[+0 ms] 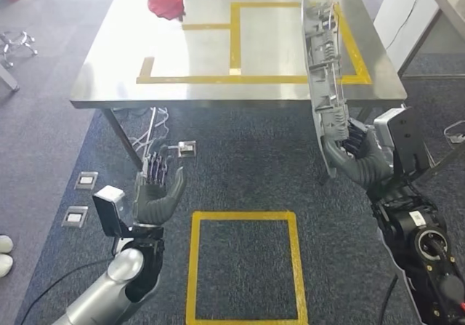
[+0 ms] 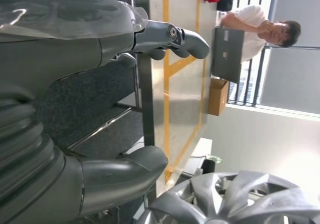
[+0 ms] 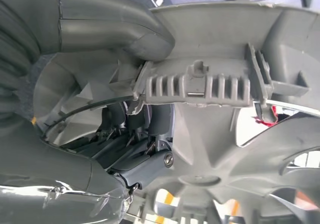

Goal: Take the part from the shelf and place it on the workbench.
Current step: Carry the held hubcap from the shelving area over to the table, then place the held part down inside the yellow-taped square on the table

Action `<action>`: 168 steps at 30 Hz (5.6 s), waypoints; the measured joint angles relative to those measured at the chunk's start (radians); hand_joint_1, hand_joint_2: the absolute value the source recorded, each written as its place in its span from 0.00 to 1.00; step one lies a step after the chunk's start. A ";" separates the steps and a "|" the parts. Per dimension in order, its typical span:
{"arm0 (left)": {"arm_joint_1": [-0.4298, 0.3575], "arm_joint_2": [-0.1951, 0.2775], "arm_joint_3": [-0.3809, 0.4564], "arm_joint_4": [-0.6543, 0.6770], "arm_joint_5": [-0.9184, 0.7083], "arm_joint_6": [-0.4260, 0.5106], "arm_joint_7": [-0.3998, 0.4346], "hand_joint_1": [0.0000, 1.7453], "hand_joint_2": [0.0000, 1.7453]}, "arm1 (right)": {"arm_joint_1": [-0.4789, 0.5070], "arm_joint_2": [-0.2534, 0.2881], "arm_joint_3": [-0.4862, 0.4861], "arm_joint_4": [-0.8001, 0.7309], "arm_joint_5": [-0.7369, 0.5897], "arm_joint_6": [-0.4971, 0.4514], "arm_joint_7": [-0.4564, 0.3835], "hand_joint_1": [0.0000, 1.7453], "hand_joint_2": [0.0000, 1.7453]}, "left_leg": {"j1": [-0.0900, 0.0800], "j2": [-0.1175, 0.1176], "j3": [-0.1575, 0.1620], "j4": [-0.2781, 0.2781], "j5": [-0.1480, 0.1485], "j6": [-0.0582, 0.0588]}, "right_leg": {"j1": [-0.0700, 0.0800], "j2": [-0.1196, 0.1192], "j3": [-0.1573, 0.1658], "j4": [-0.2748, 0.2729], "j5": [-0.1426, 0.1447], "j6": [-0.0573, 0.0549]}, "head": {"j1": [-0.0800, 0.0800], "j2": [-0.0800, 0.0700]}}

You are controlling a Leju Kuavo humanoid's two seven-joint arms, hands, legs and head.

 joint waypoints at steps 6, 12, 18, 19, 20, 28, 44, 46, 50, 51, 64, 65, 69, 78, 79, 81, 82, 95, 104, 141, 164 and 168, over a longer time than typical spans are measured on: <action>0.009 0.001 0.000 0.001 -0.001 0.000 0.000 0.00 1.00 | -0.018 0.000 -0.004 0.007 0.000 0.002 -0.005 1.00 1.00 | 0.008 0.003 -0.190 0.238 -0.010 -0.013 | -0.003 0.001 0.035 -0.006 -0.028 -0.007 | -0.035 0.000; 0.003 0.001 0.000 0.001 -0.008 -0.001 0.005 0.00 1.00 | -0.062 0.000 -0.012 0.021 0.031 0.017 -0.018 1.00 1.00 | 0.001 0.007 -0.091 -0.040 0.129 0.010 | 0.006 0.007 0.063 0.001 -0.071 0.019 | -0.046 0.000; -0.003 -0.008 0.000 0.001 -0.012 -0.011 0.005 0.00 1.00 | -0.124 -0.001 -0.036 0.040 0.044 0.024 -0.028 1.00 1.00 | 0.006 0.003 -0.054 -0.049 0.101 0.037 | -0.001 0.001 -0.048 0.232 -0.170 0.044 | -0.019 0.000; -0.003 -0.009 -0.001 0.002 -0.012 -0.013 0.005 0.00 1.00 | -0.129 -0.001 -0.040 0.044 0.047 0.025 -0.028 1.00 1.00 | 0.006 0.002 -0.046 -0.048 0.095 0.038 | -0.001 0.001 -0.087 0.291 -0.179 0.046 | -0.014 0.000; -0.003 -0.010 -0.001 0.002 -0.012 -0.015 0.006 0.00 1.00 | -0.131 -0.001 -0.044 0.047 0.049 0.025 -0.029 1.00 1.00 | 0.005 0.000 -0.037 -0.048 0.087 0.037 | -0.001 0.001 -0.112 0.317 -0.168 0.046 | -0.010 0.000; -0.022 -0.016 -0.002 0.006 -0.016 -0.027 0.008 0.00 1.00 | -0.158 -0.004 -0.066 0.066 0.061 0.025 -0.034 1.00 1.00 | -0.001 -0.003 0.010 -0.047 0.041 0.014 | 0.008 0.003 -0.015 0.017 0.008 0.017 | 0.009 0.000; -0.045 -0.016 -0.002 0.026 -0.015 -0.040 0.003 0.00 1.00 | -0.193 -0.008 -0.080 0.107 0.078 0.030 -0.045 1.00 1.00 | -0.005 0.002 -0.082 -0.050 0.119 0.025 | 0.005 0.009 0.059 0.001 -0.074 0.023 | -0.046 0.000; -0.048 -0.018 -0.002 0.027 -0.016 -0.040 -0.001 0.00 1.00 | -0.200 -0.009 -0.082 0.114 0.079 0.034 -0.050 1.00 1.00 | 0.000 0.001 -0.067 -0.057 0.111 0.034 | 0.003 0.005 0.040 0.051 -0.102 0.034 | -0.038 0.000; -0.049 -0.024 -0.002 0.034 -0.015 -0.041 -0.005 0.00 1.00 | -0.207 -0.009 -0.082 0.135 0.092 0.039 -0.068 1.00 1.00 | 0.003 0.000 -0.040 -0.058 0.089 0.041 | 0.000 0.003 -0.107 0.303 -0.174 0.046 | -0.016 0.000; -0.049 -0.024 -0.002 0.035 -0.015 -0.041 -0.005 0.00 1.00 | -0.208 -0.009 -0.082 0.141 0.095 0.040 -0.071 1.00 1.00 | 0.003 -0.001 -0.030 -0.058 0.082 0.040 | -0.001 0.002 -0.122 0.308 -0.153 0.047 | -0.011 0.000; -0.074 -0.035 -0.005 0.052 -0.012 -0.054 -0.013 0.00 1.00 | -0.269 -0.009 -0.075 0.216 0.121 0.053 -0.094 1.00 1.00 | 0.000 0.003 -0.134 0.191 -0.047 -0.007 | -0.001 0.001 0.015 -0.001 -0.020 -0.002 | -0.025 0.000; -0.073 -0.035 -0.006 0.055 -0.012 -0.055 -0.014 0.00 1.00 | -0.271 -0.009 -0.074 0.221 0.124 0.053 -0.095 1.00 1.00 | 0.000 0.003 -0.177 0.247 -0.053 -0.007 | 0.000 0.002 0.019 0.000 -0.024 -0.004 | -0.029 0.000; -0.080 -0.035 -0.012 0.065 -0.011 -0.064 -0.018 0.00 1.00 | -0.275 -0.009 -0.070 0.243 0.131 0.054 -0.097 1.00 1.00 | -0.002 0.003 -0.158 0.100 0.094 0.010 | 0.004 0.004 0.053 -0.001 -0.051 -0.001 | -0.046 0.000; -0.105 -0.044 -0.019 0.080 -0.015 -0.068 -0.025 0.00 1.00 | -0.320 -0.009 -0.062 0.297 0.147 0.062 -0.110 1.00 1.00 | -0.003 0.000 -0.059 -0.065 0.108 0.042 | 0.004 0.000 -0.004 0.143 -0.143 0.042 | -0.030 0.000; -0.105 -0.045 -0.020 0.083 -0.015 -0.070 -0.025 0.00 1.00 | -0.322 -0.009 -0.060 0.304 0.148 0.062 -0.112 1.00 1.00 | -0.003 -0.001 -0.053 -0.065 0.103 0.044 | 0.004 0.000 -0.048 0.220 -0.167 0.045 | -0.024 0.000; -0.102 -0.046 -0.021 0.088 -0.015 -0.073 -0.025 0.00 1.00 | -0.323 -0.009 -0.058 0.318 0.149 0.062 -0.116 1.00 1.00 | -0.003 -0.002 -0.039 -0.064 0.090 0.044 | 0.003 0.000 -0.115 0.309 -0.169 0.049 | -0.016 0.000; -0.101 -0.047 -0.022 0.091 -0.015 -0.074 -0.026 0.00 1.00 | -0.324 -0.009 -0.057 0.326 0.149 0.062 -0.117 1.00 1.00 | -0.003 -0.004 -0.029 -0.064 0.082 0.042 | 0.003 -0.001 -0.122 0.295 -0.138 0.049 | -0.012 0.000; -0.114 -0.053 -0.027 0.114 -0.014 -0.075 -0.041 0.00 1.00 | -0.385 0.005 -0.039 0.414 0.175 0.061 -0.154 1.00 1.00 | -0.002 0.001 -0.168 0.218 -0.043 -0.006 | 0.002 0.000 0.016 -0.006 -0.020 -0.003 | -0.027 0.000; -0.119 -0.051 -0.027 0.126 -0.013 -0.082 -0.044 0.00 1.00 | -0.415 0.019 -0.028 0.493 0.185 0.060 -0.182 1.00 1.00 | -0.014 0.001 -0.104 -0.054 0.137 0.023 | 0.008 0.005 0.069 -0.007 -0.080 0.024 | -0.046 0.000; -0.131 -0.064 -0.028 0.201 -0.017 -0.092 -0.077 0.00 1.00 | -0.462 0.047 0.024 0.804 0.247 0.049 -0.279 1.00 1.00 | -0.010 -0.009 -0.030 -0.058 0.065 0.015 | 0.006 0.008 -0.040 0.009 0.011 0.028 | -0.036 0.000; -0.145 -0.077 -0.028 0.202 -0.019 -0.087 -0.084 0.00 1.00 | -0.542 0.123 0.070 1.009 0.321 0.045 -0.327 1.00 1.00 | -0.013 -0.009 -0.031 -0.054 0.065 0.016 | 0.004 0.007 -0.038 0.008 0.012 0.029 | -0.036 0.000; -0.152 -0.081 -0.028 0.206 -0.019 -0.092 -0.086 0.00 1.00 | -0.557 0.140 0.080 1.054 0.334 0.038 -0.330 1.00 1.00 | -0.013 -0.009 -0.031 -0.054 0.065 0.016 | 0.004 0.007 -0.037 0.008 0.012 0.029 | -0.036 0.000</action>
